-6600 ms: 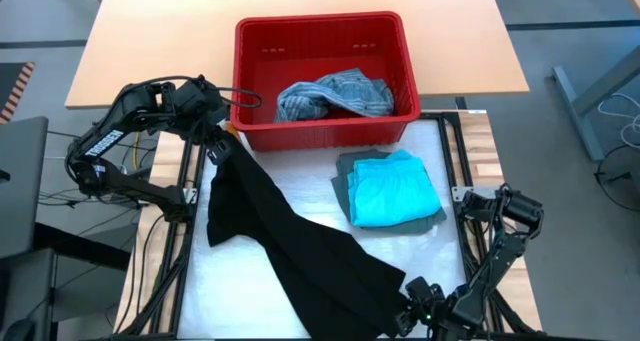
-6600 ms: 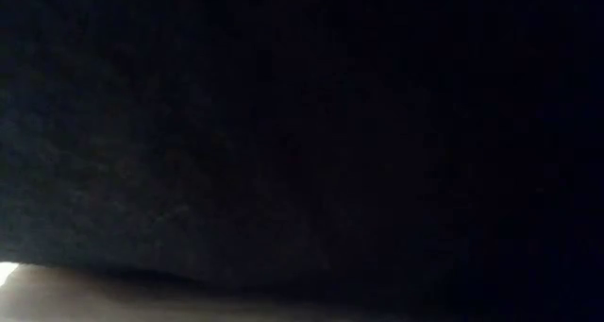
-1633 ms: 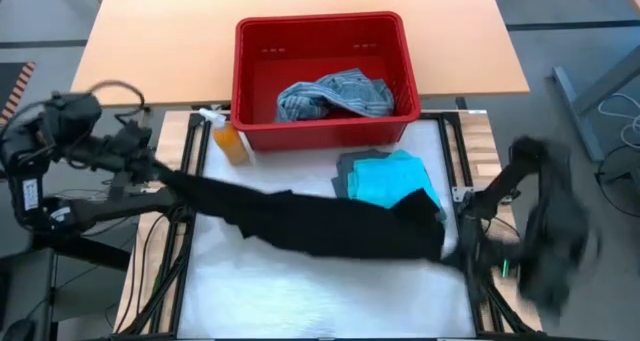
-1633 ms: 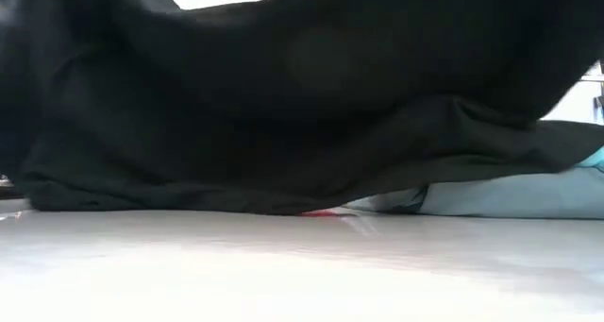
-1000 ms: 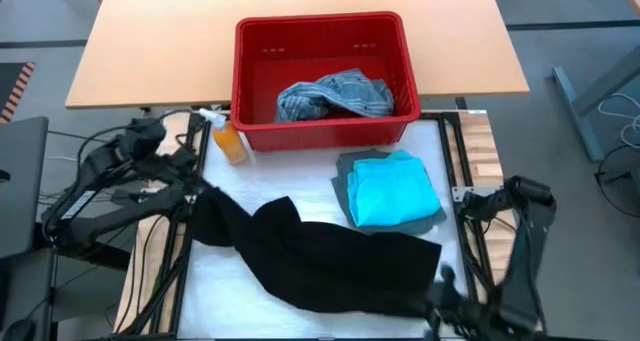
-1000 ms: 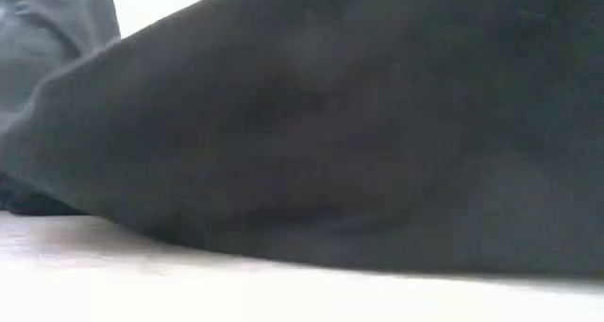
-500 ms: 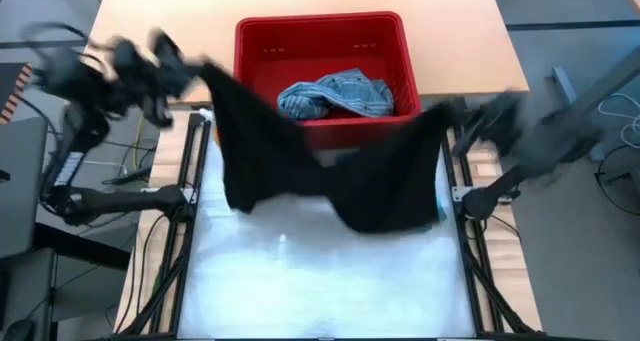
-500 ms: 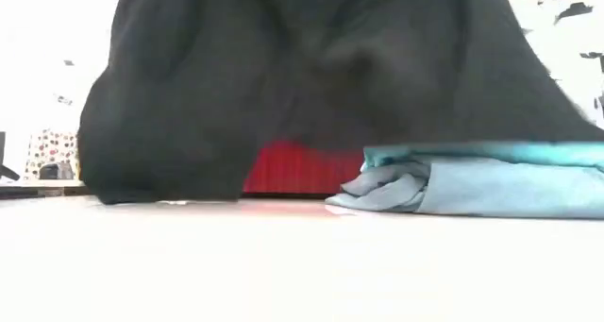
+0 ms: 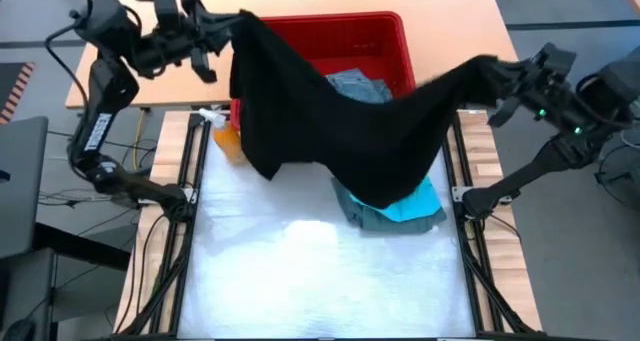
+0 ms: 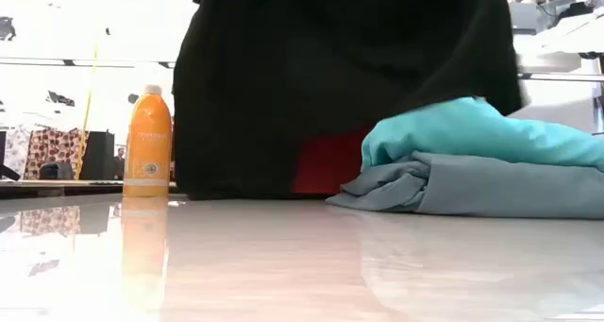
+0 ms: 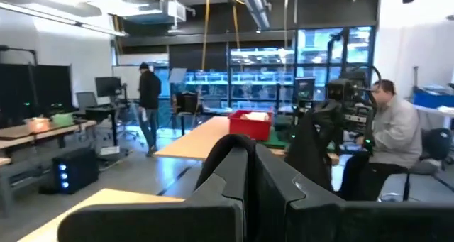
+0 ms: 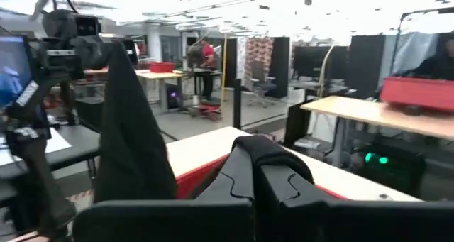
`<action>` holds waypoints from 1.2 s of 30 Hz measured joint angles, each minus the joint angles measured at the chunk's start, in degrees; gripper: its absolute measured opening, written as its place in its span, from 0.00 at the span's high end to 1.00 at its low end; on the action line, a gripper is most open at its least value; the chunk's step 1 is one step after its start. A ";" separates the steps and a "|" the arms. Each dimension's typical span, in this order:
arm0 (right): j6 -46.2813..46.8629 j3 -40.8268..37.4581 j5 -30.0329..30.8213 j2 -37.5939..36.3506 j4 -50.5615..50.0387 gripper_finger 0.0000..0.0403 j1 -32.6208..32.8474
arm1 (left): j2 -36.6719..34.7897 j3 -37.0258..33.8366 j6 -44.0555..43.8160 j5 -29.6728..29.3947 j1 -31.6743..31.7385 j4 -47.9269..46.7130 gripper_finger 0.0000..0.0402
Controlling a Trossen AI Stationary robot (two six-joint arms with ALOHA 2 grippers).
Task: Fold Laundry from Bin
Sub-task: Fold the black shirt
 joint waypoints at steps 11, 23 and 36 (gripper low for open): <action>-12.08 0.20 -3.04 0.95 20.89 0.95 0.02 | 1.65 3.19 1.14 -1.23 3.29 4.42 1.00; 3.68 0.09 -6.29 1.32 -4.87 0.95 0.05 | 1.05 3.10 3.88 3.89 5.93 -13.53 1.00; 50.74 -8.61 -21.68 8.16 -33.84 0.95 13.69 | -3.92 0.58 12.15 16.13 -1.46 -65.76 1.00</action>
